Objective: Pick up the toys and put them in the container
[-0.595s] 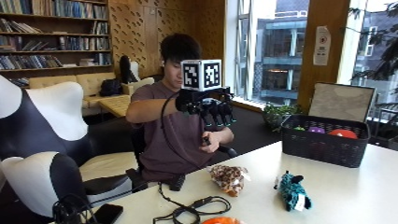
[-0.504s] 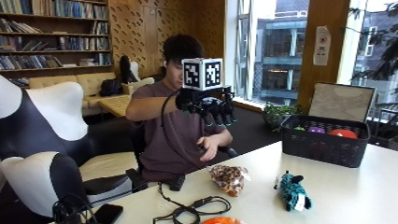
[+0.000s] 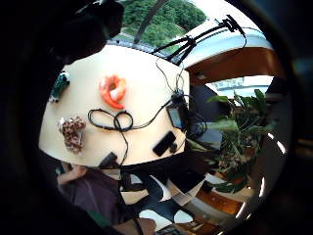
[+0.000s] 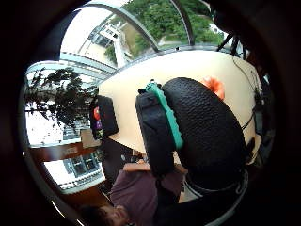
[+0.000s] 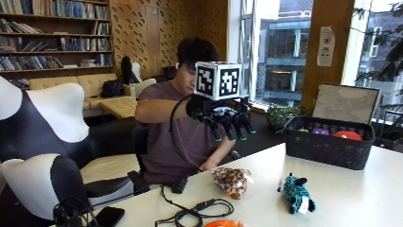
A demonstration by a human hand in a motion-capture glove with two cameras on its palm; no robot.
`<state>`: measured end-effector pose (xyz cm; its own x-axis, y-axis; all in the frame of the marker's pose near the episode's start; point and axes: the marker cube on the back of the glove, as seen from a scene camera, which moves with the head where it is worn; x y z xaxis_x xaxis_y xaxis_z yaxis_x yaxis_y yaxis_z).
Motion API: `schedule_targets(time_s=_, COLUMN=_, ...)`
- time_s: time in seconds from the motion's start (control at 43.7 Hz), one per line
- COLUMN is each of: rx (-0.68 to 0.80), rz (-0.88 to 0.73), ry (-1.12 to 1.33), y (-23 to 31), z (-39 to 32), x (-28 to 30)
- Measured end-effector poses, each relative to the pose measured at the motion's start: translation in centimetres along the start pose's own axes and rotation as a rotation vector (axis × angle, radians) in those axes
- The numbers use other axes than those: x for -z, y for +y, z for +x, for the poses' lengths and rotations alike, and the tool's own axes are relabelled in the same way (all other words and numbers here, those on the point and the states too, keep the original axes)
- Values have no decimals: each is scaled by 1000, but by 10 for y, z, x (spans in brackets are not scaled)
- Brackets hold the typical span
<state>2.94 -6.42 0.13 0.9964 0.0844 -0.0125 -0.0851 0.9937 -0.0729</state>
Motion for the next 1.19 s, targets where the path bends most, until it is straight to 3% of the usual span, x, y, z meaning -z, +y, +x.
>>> schedule_targets(time_s=0.206, rx=-38, rz=-112, ry=-1, y=-55, z=15, x=-55)
schedule_targets(time_s=0.504, rx=-218, rz=-384, ry=-12, y=-96, z=31, x=-231)
schedule_targets(time_s=0.595, rx=-252, rz=-330, ry=15, y=-97, z=31, x=-257)
schedule_targets(time_s=0.71, rx=-210, rz=-224, ry=-11, y=-101, z=26, x=-258)
schedule_targets(time_s=0.916, rx=-191, rz=-223, ry=-57, y=-103, z=17, x=-240)
schedule_targets(time_s=1.191, rx=-187, rz=-155, ry=-42, y=-84, z=-13, x=-128)
